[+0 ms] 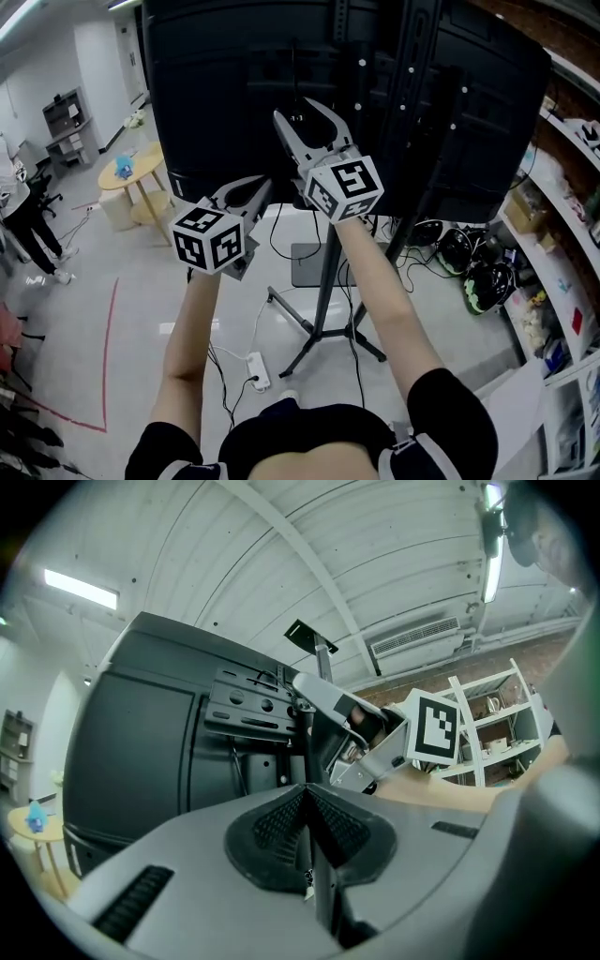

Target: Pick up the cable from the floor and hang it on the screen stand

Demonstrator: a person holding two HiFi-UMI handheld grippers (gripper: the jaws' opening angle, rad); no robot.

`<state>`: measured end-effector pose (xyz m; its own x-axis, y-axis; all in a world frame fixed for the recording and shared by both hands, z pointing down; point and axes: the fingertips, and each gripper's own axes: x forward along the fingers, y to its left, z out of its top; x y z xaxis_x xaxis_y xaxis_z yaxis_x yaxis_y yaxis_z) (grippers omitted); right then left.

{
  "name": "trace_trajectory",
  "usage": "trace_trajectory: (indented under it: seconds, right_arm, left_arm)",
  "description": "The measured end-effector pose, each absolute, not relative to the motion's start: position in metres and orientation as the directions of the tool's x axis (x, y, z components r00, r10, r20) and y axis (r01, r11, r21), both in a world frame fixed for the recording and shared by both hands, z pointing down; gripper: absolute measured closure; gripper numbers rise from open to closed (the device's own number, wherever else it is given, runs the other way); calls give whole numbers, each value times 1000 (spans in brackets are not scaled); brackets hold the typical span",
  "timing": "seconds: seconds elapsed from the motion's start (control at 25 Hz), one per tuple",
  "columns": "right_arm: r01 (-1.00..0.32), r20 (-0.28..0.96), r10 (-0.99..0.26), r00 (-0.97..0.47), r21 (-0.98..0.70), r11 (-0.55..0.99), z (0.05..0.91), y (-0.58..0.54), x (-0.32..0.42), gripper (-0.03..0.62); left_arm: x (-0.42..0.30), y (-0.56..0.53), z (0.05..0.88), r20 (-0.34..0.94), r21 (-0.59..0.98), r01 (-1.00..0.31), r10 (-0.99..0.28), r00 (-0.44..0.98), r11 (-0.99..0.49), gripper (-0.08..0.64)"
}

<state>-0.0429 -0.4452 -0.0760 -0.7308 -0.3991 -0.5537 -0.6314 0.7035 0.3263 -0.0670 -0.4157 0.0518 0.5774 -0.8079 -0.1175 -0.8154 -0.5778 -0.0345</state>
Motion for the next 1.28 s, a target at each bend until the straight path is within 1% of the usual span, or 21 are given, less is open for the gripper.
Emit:
trace_trajectory:
  seconds: [0.04,0.2,0.28,0.52,0.68,0.84,1.12,1.28]
  right_arm:
    - [-641,-557,-408,-723,321,697,-71,-448,-40,407]
    - [-651,-555,-439,-706,265,712,-57,-459,-35,328]
    - [-652,-552,-455,-698,229,723,-49,-462,-30,313]
    - [-606,-515,-476,-713,110,788,-4,-461,-31,314]
    - [-522,-486,-467,-738,-26,852,27,-451,-33,314]
    - [-449,-443,-444,-779,-101,888,55,-432,-36,316]
    - [-472,-342,-496,-798,-158,867,93,-418,-34,323]
    - [-489,-321,-509,-798,-149,860,98,-419,-36,355]
  left_arm:
    - [-67,-415,55,-118,-29,-814,-807,579,-580,552]
    - [-74,-421,70,-106,4,-821,-816,568,-571,552]
    - [-71,-425,78,-103,20,-820,-817,567,-571,552]
    - [-64,-430,98,-105,78,-818,-821,561,-569,552]
    - [-67,-432,109,-103,119,-820,-829,550,-559,552]
    - [-72,-433,119,-106,112,-835,-842,528,-538,552]
    - [-73,-434,137,-98,143,-836,-848,521,-530,552]
    - [-75,-436,145,-90,152,-837,-851,517,-525,552]
